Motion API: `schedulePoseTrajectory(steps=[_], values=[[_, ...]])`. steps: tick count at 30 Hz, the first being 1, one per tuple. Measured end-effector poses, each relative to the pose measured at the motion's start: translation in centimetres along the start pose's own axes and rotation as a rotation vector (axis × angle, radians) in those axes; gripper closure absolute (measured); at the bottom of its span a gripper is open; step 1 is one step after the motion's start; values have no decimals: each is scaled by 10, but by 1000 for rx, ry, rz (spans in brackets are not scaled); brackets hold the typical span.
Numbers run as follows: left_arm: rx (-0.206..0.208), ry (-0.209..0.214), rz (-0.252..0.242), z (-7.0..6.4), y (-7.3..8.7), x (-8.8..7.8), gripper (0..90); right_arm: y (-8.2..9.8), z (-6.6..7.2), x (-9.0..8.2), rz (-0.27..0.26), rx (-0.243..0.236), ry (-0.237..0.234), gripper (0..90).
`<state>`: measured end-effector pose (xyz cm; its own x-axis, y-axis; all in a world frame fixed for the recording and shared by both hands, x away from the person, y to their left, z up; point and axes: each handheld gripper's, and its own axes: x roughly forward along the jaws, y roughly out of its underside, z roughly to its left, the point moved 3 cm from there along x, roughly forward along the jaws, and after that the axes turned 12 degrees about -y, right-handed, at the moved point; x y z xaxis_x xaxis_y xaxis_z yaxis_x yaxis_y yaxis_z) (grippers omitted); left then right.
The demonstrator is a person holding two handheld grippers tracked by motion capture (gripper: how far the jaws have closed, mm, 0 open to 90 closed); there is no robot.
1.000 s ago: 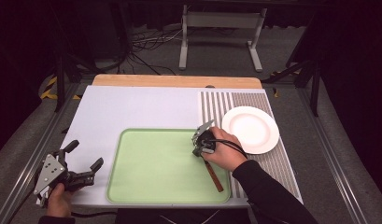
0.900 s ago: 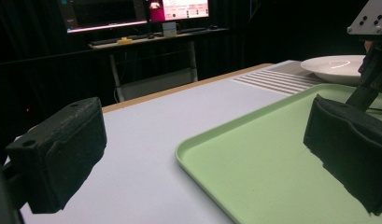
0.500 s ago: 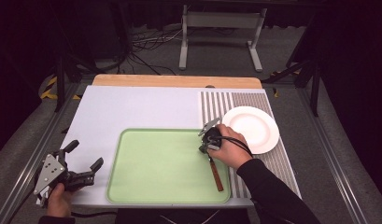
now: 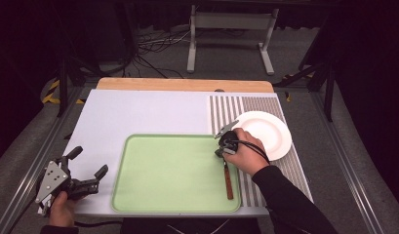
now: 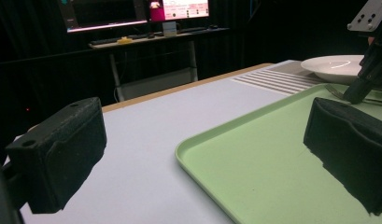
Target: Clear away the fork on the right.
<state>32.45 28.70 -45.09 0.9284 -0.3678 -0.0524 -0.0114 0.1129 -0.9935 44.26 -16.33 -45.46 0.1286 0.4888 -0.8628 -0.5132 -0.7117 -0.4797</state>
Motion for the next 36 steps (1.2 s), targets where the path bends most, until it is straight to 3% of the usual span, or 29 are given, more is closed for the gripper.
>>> schedulePoseTrajectory(steps=[11, 15, 19, 20, 22, 25, 28, 30, 36], values=[[0, 0, 2, 0, 0, 0, 0, 4, -4, -4, -13, 16, 8, 884], [-1, -1, 2, 0, 0, 0, 0, -1, 2, -13, -88, 5, -16, 760], [-1, -1, 3, 0, 0, 0, 0, -5, 7, -26, -175, -24, -25, 528], [-2, -1, 3, 0, 0, 0, 0, -5, 7, -26, -175, -24, -25, 528], [-1, -1, 3, 0, 0, 0, 0, -6, 11, -35, -226, -63, -36, 381], [-2, -2, 3, 0, 0, 0, 0, -5, 14, -46, -286, -117, -28, 315], [-1, -2, 2, 0, 0, 0, 0, -1, 17, -57, -320, -135, -19, 277], [3, 0, 3, 0, 0, 0, 0, 7, 19, -69, -381, -169, -12, 237], [3, -3, 5, -1, 0, 0, 0, 22, 20, -85, -468, -185, -13, 190]])
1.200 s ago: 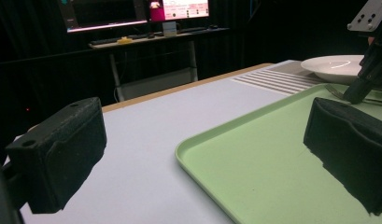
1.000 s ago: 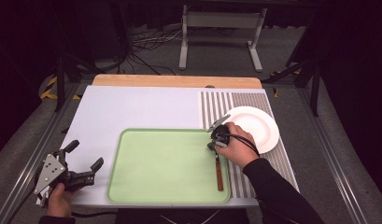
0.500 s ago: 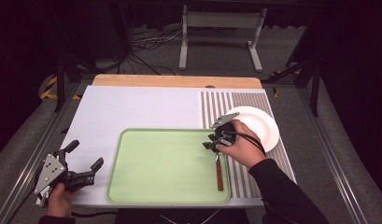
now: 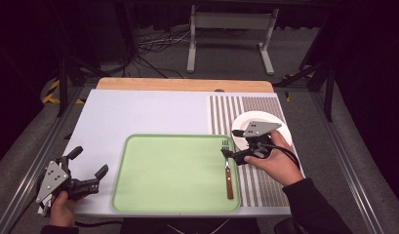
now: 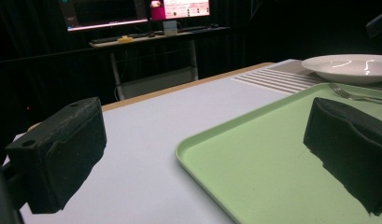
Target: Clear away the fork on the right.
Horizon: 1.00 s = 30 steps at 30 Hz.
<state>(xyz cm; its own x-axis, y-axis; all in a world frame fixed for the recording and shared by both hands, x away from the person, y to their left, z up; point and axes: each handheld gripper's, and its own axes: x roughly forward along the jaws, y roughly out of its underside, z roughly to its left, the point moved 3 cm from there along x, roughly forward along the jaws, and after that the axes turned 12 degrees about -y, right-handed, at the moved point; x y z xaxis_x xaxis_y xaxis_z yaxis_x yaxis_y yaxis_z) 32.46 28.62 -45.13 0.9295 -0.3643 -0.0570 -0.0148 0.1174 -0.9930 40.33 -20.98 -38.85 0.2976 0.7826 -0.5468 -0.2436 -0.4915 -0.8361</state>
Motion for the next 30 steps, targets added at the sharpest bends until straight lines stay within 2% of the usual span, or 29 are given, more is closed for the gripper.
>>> schedulePoseTrajectory(steps=[5, 7, 9, 10, 12, 15, 16, 17, 23, 30], values=[[0, -1, 1, 0, 0, 0, 0, 7, 3, -20, -78, -17, 16, 174], [2, -1, 0, 0, 0, 0, 0, 14, 4, -30, -118, -6, 25, 174], [2, 0, 0, 0, 0, 0, 0, 16, 4, -33, -128, -8, 30, 174], [2, -1, 0, 0, 0, 0, 0, 22, 4, -40, -161, -7, 34, 171], [1, -1, -1, 0, 0, 0, 0, 24, 4, -42, -171, -6, 35, 166], [3, -1, 1, -1, 0, 0, 0, 36, 3, -53, -219, -20, 39, 140], [3, -1, 1, -1, 0, 0, 0, 36, 3, -53, -219, -20, 39, 140], [3, -1, 1, -1, 0, 0, 0, 41, 3, -58, -248, -22, 41, 137], [3, -2, 2, -1, 0, 0, 0, 53, 3, -68, -315, -36, 63, 126], [3, -2, 1, -1, 0, 0, 0, 78, -1, -72, -354, -25, 88, 109]])
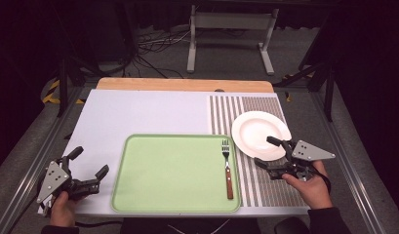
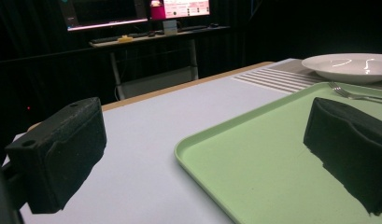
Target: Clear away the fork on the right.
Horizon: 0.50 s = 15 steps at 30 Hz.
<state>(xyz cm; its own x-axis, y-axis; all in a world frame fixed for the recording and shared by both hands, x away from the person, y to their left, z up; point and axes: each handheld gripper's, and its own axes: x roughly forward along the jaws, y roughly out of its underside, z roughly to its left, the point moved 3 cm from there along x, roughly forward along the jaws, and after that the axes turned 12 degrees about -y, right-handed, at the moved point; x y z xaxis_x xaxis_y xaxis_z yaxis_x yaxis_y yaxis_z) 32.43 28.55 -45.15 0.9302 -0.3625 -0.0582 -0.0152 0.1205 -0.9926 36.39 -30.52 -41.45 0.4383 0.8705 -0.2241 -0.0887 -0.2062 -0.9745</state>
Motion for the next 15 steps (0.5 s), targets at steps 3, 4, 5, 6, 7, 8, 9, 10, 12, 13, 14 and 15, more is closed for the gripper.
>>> schedulePoseTrajectory(steps=[3, 4, 5, 6, 7, 8, 9, 10, 12, 13, 14, 15], values=[[-2, -1, 0, 0, 0, 0, 0, 6, -2, -2, -6, -18, 9, 109], [-3, -1, 0, 0, 0, 0, 0, 9, -3, -3, -20, -15, 13, 109], [-3, -1, 1, 0, 0, 0, 0, 16, -5, -5, -40, -9, 19, 109], [-3, -1, 1, 0, 0, 0, 0, 16, -5, -5, -40, -9, 19, 109], [-5, -2, 1, 0, 0, 0, 0, 19, -5, -5, -35, -7, 24, 109], [-6, 0, -1, 0, 0, 0, 0, 23, -6, -5, -27, -4, 23, 109], [-8, -1, -1, 0, 0, 0, 0, 26, -6, -6, -18, 0, 23, 109], [-10, -2, -2, 1, 0, 0, 0, 28, -6, -6, -17, 1, 21, 109], [-9, -2, -3, 1, 0, 0, 0, 33, -6, -6, -17, 6, 23, 109], [-8, -1, -4, 1, 0, 0, 0, 35, -6, -6, -17, 9, 20, 109], [-10, -1, -3, 0, 0, 0, 0, 37, -5, -6, -20, 14, 21, 109], [-10, -1, -3, 0, 0, 0, 0, 37, -5, -6, -27, 21, 20, 109]])
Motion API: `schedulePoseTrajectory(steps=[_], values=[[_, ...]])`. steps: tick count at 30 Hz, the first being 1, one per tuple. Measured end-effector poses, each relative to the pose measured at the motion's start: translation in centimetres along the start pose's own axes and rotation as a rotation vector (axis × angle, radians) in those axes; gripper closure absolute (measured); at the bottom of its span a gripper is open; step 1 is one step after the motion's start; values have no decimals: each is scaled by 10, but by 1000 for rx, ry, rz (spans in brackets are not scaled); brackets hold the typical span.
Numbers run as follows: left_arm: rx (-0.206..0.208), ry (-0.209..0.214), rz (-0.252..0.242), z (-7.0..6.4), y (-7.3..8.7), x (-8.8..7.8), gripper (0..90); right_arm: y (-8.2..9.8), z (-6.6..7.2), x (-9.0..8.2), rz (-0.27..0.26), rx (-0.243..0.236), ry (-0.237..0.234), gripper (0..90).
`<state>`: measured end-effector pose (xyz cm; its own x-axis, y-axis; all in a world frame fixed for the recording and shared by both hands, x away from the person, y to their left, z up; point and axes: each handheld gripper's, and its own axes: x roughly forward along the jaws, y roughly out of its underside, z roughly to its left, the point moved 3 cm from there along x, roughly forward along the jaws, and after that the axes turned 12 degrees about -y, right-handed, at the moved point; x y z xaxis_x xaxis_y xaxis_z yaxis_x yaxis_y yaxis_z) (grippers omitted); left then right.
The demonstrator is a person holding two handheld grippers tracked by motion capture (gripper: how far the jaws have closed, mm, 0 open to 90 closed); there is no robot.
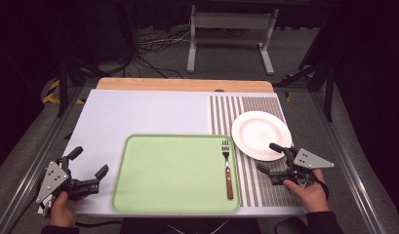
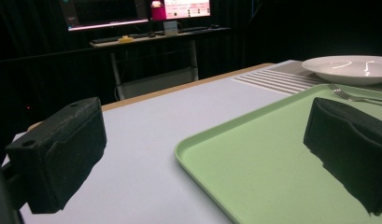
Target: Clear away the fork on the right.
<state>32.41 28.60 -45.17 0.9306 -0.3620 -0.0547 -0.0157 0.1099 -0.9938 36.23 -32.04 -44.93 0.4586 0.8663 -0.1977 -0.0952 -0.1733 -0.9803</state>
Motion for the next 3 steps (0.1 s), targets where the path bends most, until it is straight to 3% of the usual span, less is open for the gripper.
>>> schedulePoseTrajectory(steps=[3], values=[[1, 0, -1, 0, 0, 0, 0, 2, -1, 0, -14, 14, 18, 110]])
